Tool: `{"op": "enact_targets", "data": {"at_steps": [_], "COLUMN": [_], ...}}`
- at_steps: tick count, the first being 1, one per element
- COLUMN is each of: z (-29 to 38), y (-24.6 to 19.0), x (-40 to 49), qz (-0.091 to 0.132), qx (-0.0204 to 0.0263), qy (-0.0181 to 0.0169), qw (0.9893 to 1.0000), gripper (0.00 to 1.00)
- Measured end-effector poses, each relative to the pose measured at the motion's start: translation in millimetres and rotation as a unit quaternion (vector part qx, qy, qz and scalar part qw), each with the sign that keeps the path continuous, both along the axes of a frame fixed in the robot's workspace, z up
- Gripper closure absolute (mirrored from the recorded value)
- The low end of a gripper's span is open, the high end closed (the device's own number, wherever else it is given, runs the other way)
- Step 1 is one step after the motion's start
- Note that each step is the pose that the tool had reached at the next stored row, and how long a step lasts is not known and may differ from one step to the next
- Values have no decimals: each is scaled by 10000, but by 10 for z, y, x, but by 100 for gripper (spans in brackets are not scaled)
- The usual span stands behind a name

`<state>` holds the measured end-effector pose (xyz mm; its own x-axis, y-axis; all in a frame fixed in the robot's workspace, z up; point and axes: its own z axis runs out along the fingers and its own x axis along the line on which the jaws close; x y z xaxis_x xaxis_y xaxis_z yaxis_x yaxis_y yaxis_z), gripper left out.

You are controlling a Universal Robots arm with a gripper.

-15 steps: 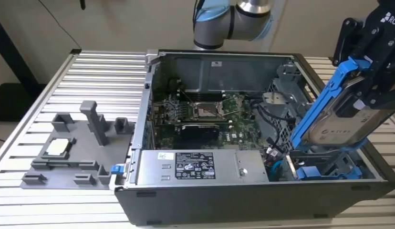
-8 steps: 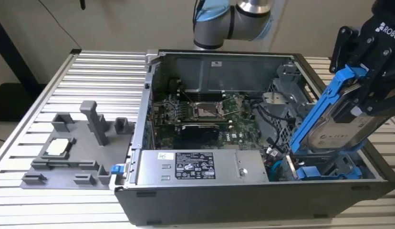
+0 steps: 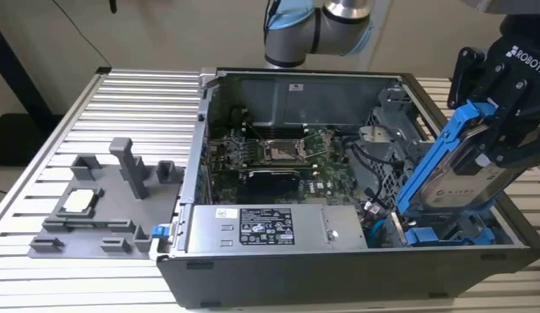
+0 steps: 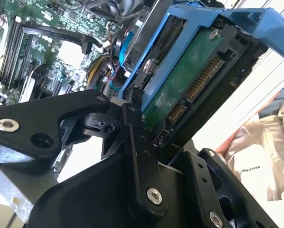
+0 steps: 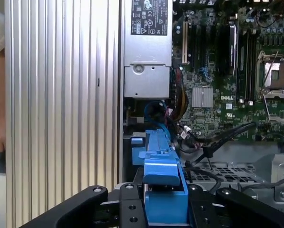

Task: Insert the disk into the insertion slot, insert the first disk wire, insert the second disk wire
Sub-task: 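Insert the disk into the insertion slot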

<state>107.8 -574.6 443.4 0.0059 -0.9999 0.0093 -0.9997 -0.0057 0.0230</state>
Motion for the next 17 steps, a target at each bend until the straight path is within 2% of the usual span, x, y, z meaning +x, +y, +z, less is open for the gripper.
{"op": "enact_targets", "data": {"at_steps": [3, 5, 7, 9, 12, 17], "z": [-37, -51, -59, -68, -81, -116], "y": [0, 0, 1, 0, 1, 0], "x": [17, 38, 57, 76, 100, 140], "qz": [-16, -17, -17, -17, -17, -17], "qx": [21, 29, 34, 44, 67, 71], "qy": [2, 23, 106, 169, 175, 175], "qw": [10000, 10000, 9999, 9998, 9998, 9998], "gripper": [67, 67, 67, 67, 67, 67]}}
